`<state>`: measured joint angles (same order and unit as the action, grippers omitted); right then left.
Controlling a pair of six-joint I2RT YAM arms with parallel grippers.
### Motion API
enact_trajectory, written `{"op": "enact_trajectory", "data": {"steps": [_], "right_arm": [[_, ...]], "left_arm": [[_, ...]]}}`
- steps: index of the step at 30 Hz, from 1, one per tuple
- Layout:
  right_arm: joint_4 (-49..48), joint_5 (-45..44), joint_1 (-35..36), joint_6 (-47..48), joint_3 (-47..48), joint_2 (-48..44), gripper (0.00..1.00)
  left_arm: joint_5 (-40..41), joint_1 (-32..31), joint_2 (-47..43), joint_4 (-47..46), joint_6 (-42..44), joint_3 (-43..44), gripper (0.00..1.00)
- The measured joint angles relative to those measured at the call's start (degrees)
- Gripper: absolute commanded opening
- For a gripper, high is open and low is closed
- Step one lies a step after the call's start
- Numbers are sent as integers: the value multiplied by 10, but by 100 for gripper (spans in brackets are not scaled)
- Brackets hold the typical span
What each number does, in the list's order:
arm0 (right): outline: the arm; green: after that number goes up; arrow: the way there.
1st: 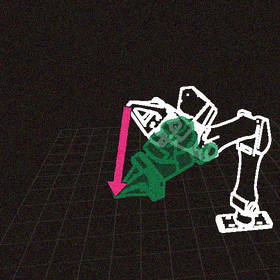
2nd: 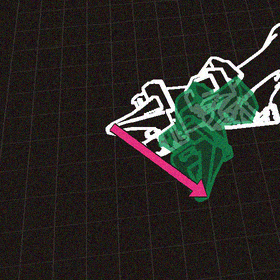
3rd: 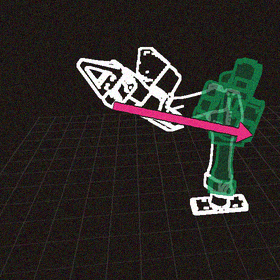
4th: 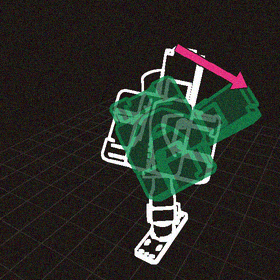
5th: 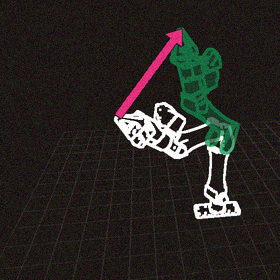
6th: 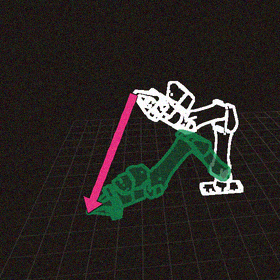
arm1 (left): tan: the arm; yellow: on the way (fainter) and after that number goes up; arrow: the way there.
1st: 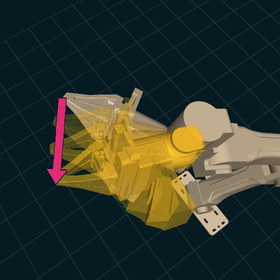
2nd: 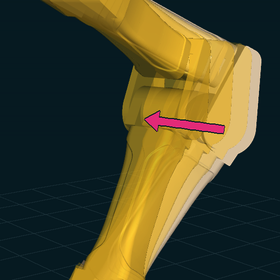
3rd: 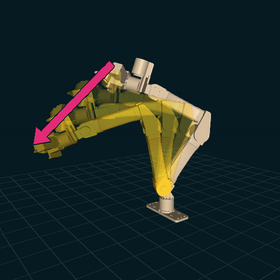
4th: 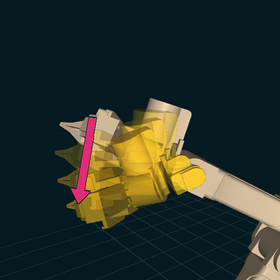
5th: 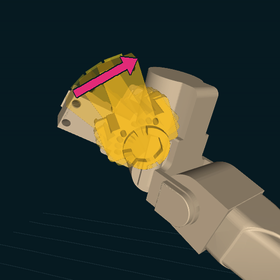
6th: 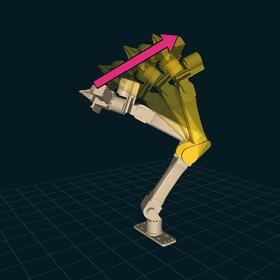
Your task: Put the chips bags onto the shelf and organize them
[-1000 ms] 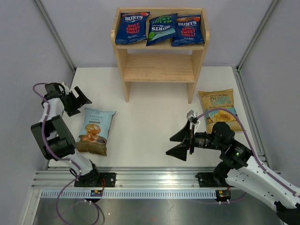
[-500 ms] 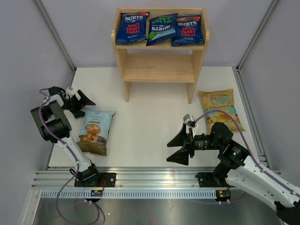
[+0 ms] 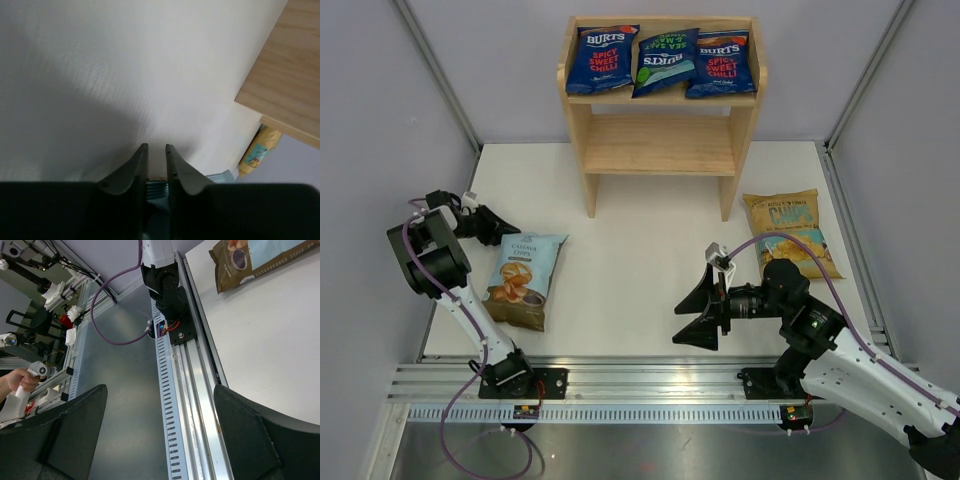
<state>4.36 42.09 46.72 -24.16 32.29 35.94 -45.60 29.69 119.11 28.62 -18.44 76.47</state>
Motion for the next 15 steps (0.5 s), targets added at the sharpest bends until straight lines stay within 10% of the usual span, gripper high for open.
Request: {"op": "enact_trajectory", "data": {"steps": [15], "right_arm": [[4,-64,0,-8,0,13,95]], "left_arm": [[-8,-28,-85,-162,-138,-72,0]]}}
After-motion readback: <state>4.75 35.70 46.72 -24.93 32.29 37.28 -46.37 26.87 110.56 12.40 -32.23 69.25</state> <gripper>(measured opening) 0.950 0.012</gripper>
